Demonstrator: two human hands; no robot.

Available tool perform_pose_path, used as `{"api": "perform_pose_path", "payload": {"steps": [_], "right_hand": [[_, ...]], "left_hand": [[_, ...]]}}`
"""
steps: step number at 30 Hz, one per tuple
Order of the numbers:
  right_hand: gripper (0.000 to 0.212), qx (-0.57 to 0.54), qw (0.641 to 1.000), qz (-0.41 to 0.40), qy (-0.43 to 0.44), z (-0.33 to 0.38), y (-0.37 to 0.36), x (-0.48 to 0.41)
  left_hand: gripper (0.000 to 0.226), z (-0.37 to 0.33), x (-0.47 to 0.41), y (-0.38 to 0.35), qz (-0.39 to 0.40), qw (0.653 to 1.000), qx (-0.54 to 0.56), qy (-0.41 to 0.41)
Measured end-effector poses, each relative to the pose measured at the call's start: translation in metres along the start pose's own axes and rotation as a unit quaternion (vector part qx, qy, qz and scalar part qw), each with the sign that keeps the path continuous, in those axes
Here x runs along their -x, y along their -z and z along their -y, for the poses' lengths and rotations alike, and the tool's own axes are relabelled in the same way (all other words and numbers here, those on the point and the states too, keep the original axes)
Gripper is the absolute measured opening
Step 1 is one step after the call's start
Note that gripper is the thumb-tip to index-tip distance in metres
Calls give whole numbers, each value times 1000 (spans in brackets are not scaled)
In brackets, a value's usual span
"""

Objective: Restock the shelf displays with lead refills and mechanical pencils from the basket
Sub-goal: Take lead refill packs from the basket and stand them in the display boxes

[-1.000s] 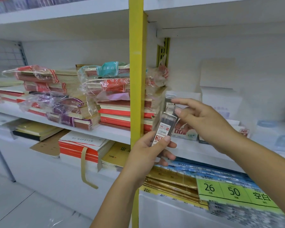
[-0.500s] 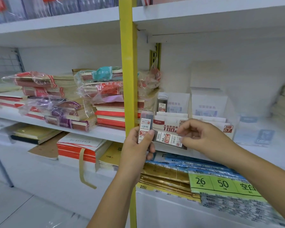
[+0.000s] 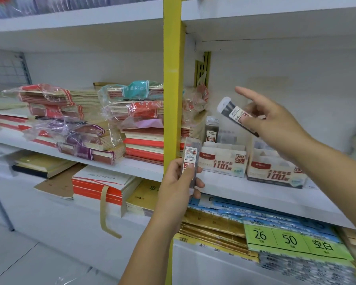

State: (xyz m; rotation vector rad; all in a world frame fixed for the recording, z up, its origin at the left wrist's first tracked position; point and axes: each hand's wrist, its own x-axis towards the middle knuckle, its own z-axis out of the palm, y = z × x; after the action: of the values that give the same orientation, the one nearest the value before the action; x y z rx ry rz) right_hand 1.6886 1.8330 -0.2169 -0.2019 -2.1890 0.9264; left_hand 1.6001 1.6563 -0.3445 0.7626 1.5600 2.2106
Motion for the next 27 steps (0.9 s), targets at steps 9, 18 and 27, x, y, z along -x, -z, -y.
{"api": "perform_pose_path", "payload": {"steps": [9, 18, 27], "right_hand": [[65, 113, 993, -19, 17, -18, -14, -46], [48, 220, 975, -1, 39, -42, -22, -57], [33, 250, 966, 56, 27, -46, -20, -63]], "left_hand": [[13, 6, -9, 1, -13, 1000, 2, -1], [14, 4, -11, 1, -4, 1000, 14, -4], [14, 4, -11, 2, 0, 1000, 8, -6]]}}
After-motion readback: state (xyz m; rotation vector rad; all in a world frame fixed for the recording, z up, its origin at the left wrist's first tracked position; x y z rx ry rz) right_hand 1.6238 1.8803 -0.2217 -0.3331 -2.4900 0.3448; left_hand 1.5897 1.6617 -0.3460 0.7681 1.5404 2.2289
